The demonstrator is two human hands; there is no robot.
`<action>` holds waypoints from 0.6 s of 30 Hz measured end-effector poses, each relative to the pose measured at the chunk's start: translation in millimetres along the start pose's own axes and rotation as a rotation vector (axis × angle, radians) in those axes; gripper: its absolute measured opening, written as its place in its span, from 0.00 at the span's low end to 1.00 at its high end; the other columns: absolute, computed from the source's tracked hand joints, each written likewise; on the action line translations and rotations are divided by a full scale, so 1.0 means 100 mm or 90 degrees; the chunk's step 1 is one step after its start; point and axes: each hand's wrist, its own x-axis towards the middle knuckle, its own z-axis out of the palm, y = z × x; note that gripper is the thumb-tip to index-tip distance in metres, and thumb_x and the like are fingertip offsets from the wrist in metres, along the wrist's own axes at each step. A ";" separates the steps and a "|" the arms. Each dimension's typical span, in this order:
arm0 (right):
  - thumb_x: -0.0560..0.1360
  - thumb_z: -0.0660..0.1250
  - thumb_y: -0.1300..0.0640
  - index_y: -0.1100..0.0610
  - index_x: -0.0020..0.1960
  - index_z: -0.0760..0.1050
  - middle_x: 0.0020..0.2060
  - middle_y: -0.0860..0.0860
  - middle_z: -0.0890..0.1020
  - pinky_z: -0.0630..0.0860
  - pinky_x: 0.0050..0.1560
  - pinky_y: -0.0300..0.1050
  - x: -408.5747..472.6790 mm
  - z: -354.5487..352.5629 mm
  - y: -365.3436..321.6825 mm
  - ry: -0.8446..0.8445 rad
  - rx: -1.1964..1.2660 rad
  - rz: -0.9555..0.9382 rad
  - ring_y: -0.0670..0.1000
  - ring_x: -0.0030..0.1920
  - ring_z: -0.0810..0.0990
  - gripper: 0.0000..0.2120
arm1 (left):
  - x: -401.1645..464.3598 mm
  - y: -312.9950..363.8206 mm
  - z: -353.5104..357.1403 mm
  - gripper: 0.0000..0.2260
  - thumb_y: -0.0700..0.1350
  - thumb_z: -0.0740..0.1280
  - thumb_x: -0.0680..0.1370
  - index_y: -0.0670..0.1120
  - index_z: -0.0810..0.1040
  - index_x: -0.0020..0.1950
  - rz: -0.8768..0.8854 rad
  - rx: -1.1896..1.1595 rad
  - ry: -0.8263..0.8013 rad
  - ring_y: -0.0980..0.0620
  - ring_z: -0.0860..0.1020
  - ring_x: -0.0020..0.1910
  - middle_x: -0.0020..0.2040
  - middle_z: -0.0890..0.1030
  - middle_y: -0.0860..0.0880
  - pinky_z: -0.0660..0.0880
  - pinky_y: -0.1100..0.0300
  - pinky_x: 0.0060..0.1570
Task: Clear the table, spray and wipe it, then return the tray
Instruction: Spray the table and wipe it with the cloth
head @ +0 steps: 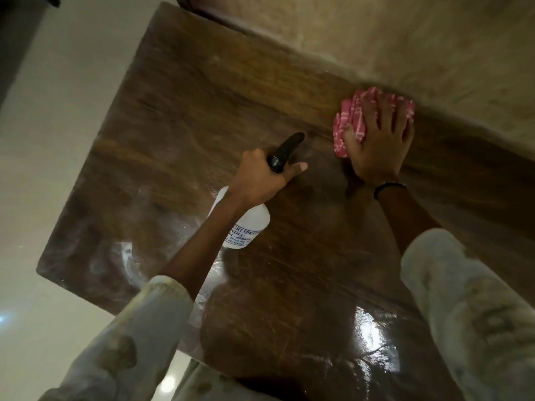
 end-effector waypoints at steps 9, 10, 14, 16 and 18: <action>0.76 0.48 0.35 0.48 0.75 0.59 0.75 0.53 0.61 0.52 0.73 0.63 -0.27 0.10 -0.44 -0.043 -0.032 -0.226 0.59 0.76 0.55 0.32 | 0.05 0.01 -0.01 0.13 0.52 0.72 0.72 0.43 0.76 0.43 -0.013 -0.031 -0.024 0.57 0.75 0.30 0.32 0.75 0.51 0.71 0.72 0.28; 0.76 0.47 0.34 0.48 0.75 0.59 0.75 0.53 0.62 0.52 0.73 0.62 -0.38 0.10 -0.33 -0.051 -0.033 -0.239 0.59 0.75 0.56 0.32 | 0.06 0.01 -0.03 0.13 0.52 0.72 0.72 0.43 0.76 0.45 -0.026 -0.040 -0.027 0.57 0.75 0.30 0.32 0.75 0.51 0.73 0.68 0.30; 0.75 0.48 0.34 0.44 0.76 0.56 0.76 0.50 0.59 0.52 0.73 0.60 -0.49 0.03 0.04 -0.023 -0.016 -0.126 0.57 0.76 0.53 0.32 | 0.15 -0.04 -0.18 0.11 0.52 0.71 0.72 0.47 0.74 0.42 -0.075 -0.041 -0.012 0.57 0.75 0.32 0.34 0.75 0.52 0.74 0.63 0.33; 0.75 0.49 0.35 0.44 0.76 0.56 0.76 0.49 0.59 0.53 0.73 0.60 -0.41 0.03 0.00 -0.005 -0.019 -0.068 0.57 0.77 0.52 0.31 | 0.22 -0.08 -0.28 0.11 0.53 0.71 0.73 0.47 0.74 0.46 -0.079 -0.021 -0.004 0.57 0.76 0.34 0.35 0.74 0.53 0.76 0.61 0.38; 0.75 0.49 0.36 0.45 0.76 0.56 0.76 0.50 0.60 0.54 0.72 0.61 -0.34 0.04 -0.10 0.002 -0.021 -0.043 0.58 0.76 0.53 0.31 | 0.31 -0.12 -0.40 0.15 0.54 0.71 0.72 0.44 0.76 0.50 -0.078 0.010 0.008 0.55 0.77 0.35 0.36 0.76 0.51 0.76 0.58 0.41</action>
